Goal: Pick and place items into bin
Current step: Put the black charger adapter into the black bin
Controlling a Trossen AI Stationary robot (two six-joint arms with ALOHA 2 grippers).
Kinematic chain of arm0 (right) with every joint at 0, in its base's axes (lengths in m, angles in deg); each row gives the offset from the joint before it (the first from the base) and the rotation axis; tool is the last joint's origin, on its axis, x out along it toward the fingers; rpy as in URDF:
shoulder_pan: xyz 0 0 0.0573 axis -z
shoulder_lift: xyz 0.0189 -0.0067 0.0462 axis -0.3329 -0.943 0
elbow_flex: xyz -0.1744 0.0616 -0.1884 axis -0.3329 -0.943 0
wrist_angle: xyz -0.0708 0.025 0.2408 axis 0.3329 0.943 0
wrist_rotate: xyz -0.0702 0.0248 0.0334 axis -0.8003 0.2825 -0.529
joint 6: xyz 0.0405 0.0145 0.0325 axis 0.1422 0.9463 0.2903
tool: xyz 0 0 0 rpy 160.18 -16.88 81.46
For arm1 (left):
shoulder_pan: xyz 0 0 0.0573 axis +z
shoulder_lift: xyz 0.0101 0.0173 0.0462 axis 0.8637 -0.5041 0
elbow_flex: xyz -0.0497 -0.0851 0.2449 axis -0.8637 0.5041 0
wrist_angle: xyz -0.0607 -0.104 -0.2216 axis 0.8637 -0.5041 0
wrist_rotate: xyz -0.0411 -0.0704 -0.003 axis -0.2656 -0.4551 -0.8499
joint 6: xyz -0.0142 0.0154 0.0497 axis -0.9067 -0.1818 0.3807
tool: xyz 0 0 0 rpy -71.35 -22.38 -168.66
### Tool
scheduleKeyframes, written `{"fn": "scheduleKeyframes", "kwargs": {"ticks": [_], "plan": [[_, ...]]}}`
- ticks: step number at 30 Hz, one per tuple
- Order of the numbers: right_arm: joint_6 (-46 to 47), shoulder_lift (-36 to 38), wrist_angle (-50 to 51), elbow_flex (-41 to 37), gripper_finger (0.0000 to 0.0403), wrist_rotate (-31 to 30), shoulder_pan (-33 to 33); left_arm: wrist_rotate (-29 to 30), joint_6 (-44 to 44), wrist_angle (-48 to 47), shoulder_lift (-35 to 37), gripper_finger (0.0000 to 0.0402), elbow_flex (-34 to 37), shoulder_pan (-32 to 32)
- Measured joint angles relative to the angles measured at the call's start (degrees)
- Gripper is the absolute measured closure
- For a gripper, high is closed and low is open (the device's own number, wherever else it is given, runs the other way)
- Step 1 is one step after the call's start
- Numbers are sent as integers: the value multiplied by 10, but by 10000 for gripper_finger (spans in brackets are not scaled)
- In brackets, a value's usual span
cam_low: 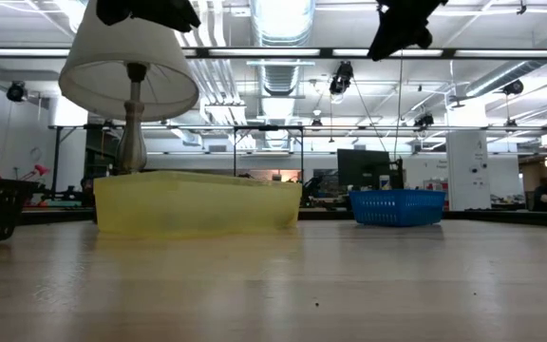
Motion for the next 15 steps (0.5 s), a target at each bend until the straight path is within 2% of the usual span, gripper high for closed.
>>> {"fn": "scheduleKeyframes", "kwargs": {"ticks": [3,6,10,15], "plan": [[0,-1,-17,0,335,0,0,1,30,6,-14,327,1,11],[-1,-4,-23,-1,335,0,0,11,46,30,-42,310,1,31],[-1,-4,-23,-1,335,0,0,28,74,115,-96,254,1,67],[-1,-4,-21,-2,335,0,0,101,209,272,-187,174,-17,105]]}}
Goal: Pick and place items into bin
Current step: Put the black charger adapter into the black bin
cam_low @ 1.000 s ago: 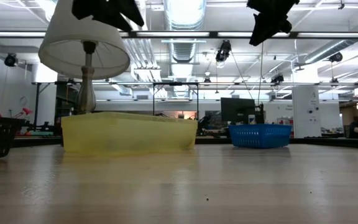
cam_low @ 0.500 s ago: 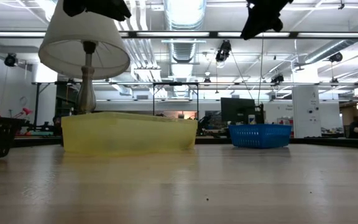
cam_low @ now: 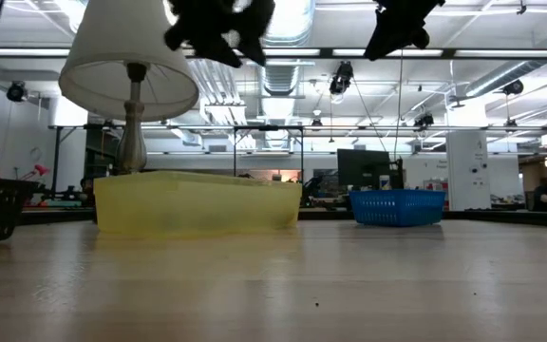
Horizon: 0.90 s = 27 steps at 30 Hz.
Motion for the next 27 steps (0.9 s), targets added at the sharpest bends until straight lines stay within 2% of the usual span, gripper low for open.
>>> {"fn": "scheduleKeyframes", "kwargs": {"ticks": [3,8,12,15,19,27], "plan": [[0,0,0,0,335,0,0,25,12,38,-57,151,-38,25],[1,0,0,0,335,0,0,68,12,38,-159,146,-121,57],[1,0,1,0,335,0,0,135,10,40,-220,146,-184,73],[1,0,1,0,335,3,0,159,-42,39,-248,146,-214,83],[1,0,2,0,335,5,0,147,-161,34,-260,146,-218,97],[1,0,6,0,335,6,0,143,-210,28,-260,146,-185,105]]}}
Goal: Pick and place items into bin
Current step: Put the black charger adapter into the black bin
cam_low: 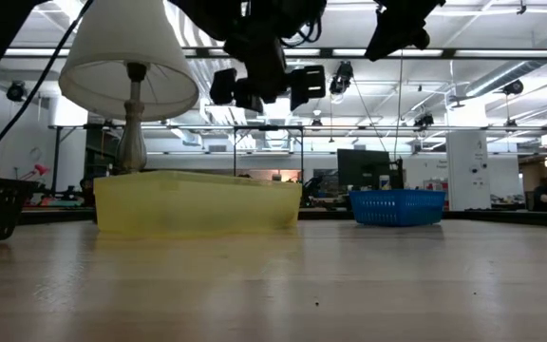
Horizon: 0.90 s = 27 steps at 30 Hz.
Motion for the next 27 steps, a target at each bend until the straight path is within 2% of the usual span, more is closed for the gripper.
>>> {"fn": "scheduleKeyframes", "kwargs": {"ticks": [8,11,16,19,23,27], "plan": [[2,0,11,0,335,1,0,-13,-145,-27,1,161,64,8],[10,0,16,0,335,2,0,-32,-194,-85,3,172,70,8],[11,0,17,0,335,2,0,-34,-209,-187,8,190,70,8],[10,0,17,0,335,2,0,-45,-302,-239,11,198,70,12],[13,0,17,0,335,3,0,-111,-468,-342,11,206,72,32],[14,0,18,0,335,3,0,-108,-482,-379,11,210,73,50]]}}
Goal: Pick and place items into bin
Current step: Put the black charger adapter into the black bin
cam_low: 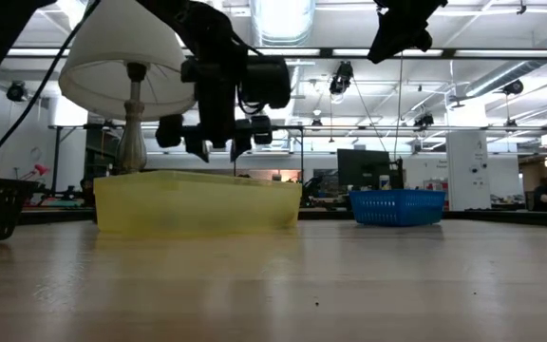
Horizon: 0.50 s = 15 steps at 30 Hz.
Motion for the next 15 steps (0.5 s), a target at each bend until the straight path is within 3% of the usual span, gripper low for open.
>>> {"fn": "scheduleKeyframes", "kwargs": {"ticks": [15], "plan": [[-2,0,8,0,335,0,0,-24,59,-1,6,203,0,63]]}}
